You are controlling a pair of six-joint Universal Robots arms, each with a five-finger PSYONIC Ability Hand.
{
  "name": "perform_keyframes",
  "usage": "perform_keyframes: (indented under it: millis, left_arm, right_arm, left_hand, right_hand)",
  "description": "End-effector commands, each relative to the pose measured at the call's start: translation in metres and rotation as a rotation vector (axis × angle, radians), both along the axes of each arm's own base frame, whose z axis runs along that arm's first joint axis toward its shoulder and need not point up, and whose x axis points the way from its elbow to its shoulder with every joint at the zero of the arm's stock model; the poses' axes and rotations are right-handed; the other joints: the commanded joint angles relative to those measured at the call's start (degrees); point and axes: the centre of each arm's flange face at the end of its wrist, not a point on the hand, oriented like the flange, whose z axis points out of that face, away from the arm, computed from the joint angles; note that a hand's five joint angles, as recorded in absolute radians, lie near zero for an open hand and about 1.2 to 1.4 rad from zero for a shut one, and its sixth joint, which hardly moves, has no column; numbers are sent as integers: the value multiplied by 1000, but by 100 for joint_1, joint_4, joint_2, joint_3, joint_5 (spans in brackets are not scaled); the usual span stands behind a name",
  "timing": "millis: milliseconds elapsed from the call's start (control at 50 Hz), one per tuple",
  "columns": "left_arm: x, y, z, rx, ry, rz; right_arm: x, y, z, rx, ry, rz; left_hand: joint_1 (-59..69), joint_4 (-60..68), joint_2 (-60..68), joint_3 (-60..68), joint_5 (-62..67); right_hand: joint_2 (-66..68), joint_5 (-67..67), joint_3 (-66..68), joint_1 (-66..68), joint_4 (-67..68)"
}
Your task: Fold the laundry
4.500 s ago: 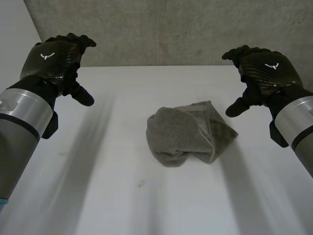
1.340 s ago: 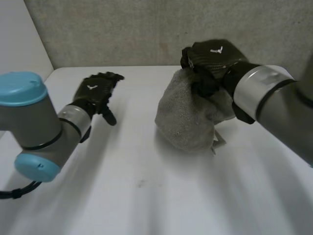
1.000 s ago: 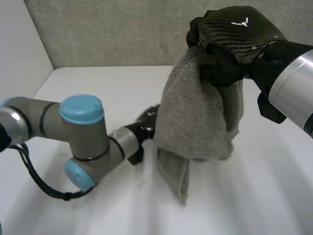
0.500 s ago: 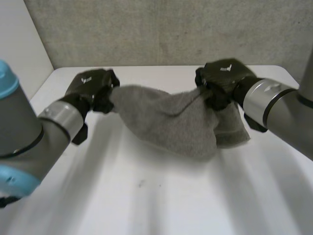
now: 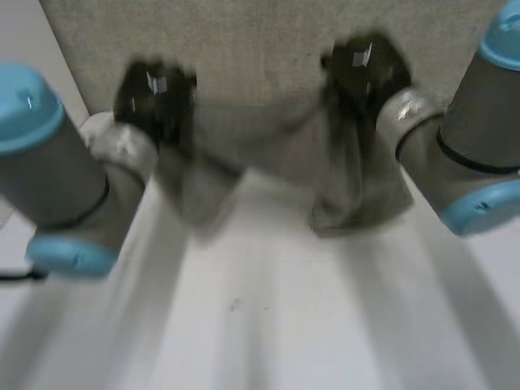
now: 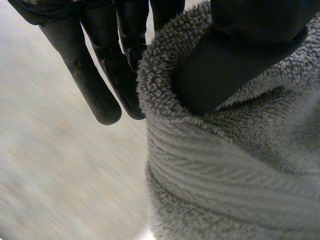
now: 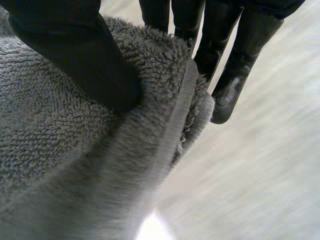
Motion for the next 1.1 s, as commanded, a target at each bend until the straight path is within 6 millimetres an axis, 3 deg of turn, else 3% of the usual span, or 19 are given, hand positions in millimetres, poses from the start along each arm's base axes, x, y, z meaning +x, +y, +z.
perform_keyframes:
  millis: [20, 100, 140, 200, 240, 260, 300, 320, 360, 440, 500, 600, 620, 640, 660, 700, 740, 900, 1100]
  left_arm:
    - [-1, -25, 62, -216, 180, 133]
    - [3, -24, 46, -168, 163, 175]
    - [6, -17, 3, -53, 83, 181]
    - [9, -10, -24, 18, 32, 180]
    - [11, 11, -74, 147, -67, 148]
    - [11, 12, -75, 148, -67, 148]
    - [10, 43, -116, 259, -168, 100]
    - [10, 43, -116, 260, -168, 99]
    - [16, 75, -144, 335, -295, 63]
    - [27, 105, -162, 390, -452, 31]
    - [40, 131, -165, 431, -574, 2]
    - [55, 151, -156, 470, -628, -8]
    - [56, 152, -147, 452, -613, 0]
    - [56, 152, -147, 452, -613, 0]
    - [56, 152, -136, 422, -594, 5]
    - [54, 150, -123, 378, -567, 8]
    - [47, 141, -92, 283, -471, 15]
    - [23, 118, -54, 159, -364, -23]
    - [-20, 76, -85, 265, -313, -191]
  right_arm:
    - [7, -6, 41, -334, -114, -23]
    - [9, -1, 19, -250, -38, 15]
    - [9, 8, -17, -89, 61, 61]
    - [7, 14, -39, 9, 119, 86]
    - [2, 28, -82, 198, 244, 118]
    - [2, 28, -82, 199, 245, 118]
    - [-6, 45, -117, 351, 371, 141]
    - [-7, 45, -117, 351, 372, 141]
    - [-15, 63, -141, 470, 485, 160]
    - [-24, 82, -152, 575, 561, 181]
    - [-34, 97, -155, 684, 607, 190]
    - [-43, 111, -143, 751, 625, 198]
    - [-44, 111, -137, 747, 602, 189]
    - [-44, 111, -137, 747, 602, 189]
    - [-44, 110, -134, 743, 566, 175]
    - [-43, 108, -130, 741, 516, 159]
    - [-40, 102, -121, 730, 402, 129]
    - [-44, 90, -104, 697, 232, 76]
    - [-47, 89, -104, 702, 214, 63]
  left_hand:
    - [1350, 1024, 1038, 1036, 1141]
    - [1350, 1024, 1038, 1036, 1141]
    - [1350, 1024, 1038, 1036, 1141]
    - [1350, 1024, 1038, 1036, 1141]
    - [1350, 1024, 1038, 1036, 1141]
    - [1350, 1024, 1038, 1036, 1141]
    - [1350, 1024, 1038, 1036, 1141]
    - [1350, 1024, 1038, 1036, 1141]
    - [1350, 1024, 1038, 1036, 1141]
    - [1350, 1024, 1038, 1036, 1141]
    - [1350, 1024, 1038, 1036, 1141]
    - [-1456, -1782, -1769, -1771, -1666]
    - [-3122, -3448, -3434, -3436, -3331]
    - [-3139, -3464, -3451, -3453, -3348]
    - [-4404, -4730, -4717, -4719, -4614]
    - [-4720, -5046, -5032, -5034, -4929]
    - [-5422, -5748, -5735, -5737, -5632]
    - [-5359, -5685, -5672, -5674, -5569]
    - [-4570, -4896, -4882, -4884, -4779]
  right_hand:
    - [1364, 1493, 1264, 2769, 1189]
    - [1364, 1493, 1264, 2769, 1189]
    - [1364, 1493, 1264, 2769, 1189]
    - [1364, 1493, 1264, 2769, 1189]
    - [1364, 1493, 1264, 2769, 1189]
    - [1364, 1493, 1264, 2769, 1189]
    - [1364, 1493, 1264, 2769, 1189]
    - [1364, 1493, 1264, 2769, 1189]
    - [1364, 1493, 1264, 2769, 1189]
    - [1364, 1493, 1264, 2769, 1189]
    - [1364, 1493, 1264, 2769, 1189]
    - [-413, -284, -513, 992, -588]
    - [-1479, -1349, -1579, -74, -1654]
    - [-1489, -1360, -1590, -85, -1665]
    - [-2356, -2226, -2456, -951, -2531]
    - [-2869, -2740, -2969, -1464, -3044]
    - [-3622, -3492, -3722, -2217, -3797]
    - [-3929, -3799, -4029, -2524, -4104]
    - [-3929, -3799, -4029, -2524, -4104]
